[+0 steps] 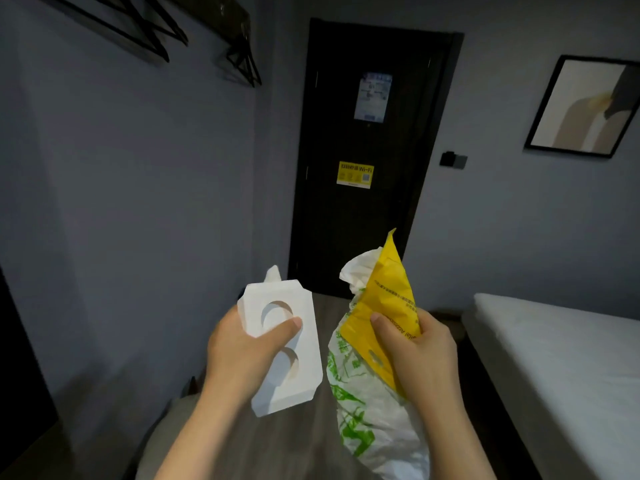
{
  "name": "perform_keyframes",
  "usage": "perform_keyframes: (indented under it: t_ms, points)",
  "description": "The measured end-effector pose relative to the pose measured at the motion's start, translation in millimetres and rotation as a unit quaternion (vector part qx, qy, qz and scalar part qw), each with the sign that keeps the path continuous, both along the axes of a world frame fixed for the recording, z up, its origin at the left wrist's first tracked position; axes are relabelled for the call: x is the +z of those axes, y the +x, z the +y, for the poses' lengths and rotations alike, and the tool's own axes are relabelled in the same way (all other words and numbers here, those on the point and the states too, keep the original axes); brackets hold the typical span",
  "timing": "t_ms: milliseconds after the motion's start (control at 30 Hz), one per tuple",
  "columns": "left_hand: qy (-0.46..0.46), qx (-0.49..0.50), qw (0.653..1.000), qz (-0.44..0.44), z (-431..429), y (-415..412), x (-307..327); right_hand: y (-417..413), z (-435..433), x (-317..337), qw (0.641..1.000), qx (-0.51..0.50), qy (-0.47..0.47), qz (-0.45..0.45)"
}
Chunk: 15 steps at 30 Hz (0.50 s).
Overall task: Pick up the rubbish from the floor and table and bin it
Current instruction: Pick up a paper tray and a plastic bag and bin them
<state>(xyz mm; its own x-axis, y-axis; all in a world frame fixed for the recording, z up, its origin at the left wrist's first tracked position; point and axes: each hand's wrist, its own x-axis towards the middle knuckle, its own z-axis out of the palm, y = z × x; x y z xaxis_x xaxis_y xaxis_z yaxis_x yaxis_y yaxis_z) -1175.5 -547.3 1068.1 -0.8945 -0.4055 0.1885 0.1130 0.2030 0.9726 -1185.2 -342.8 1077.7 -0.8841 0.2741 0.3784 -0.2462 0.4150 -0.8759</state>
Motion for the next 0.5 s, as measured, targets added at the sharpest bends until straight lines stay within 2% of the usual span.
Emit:
perform_keyframes:
  t_ms: [333,500]
  points:
    - [0.036,0.001,0.999,-0.002,-2,-182,-14,-187,-6,-18,0.999,0.018,-0.033,0.018]
    - [0.015,0.019,1.0,0.005,11,-284,-2,-289,10,-5,0.999,0.037,-0.03,0.026]
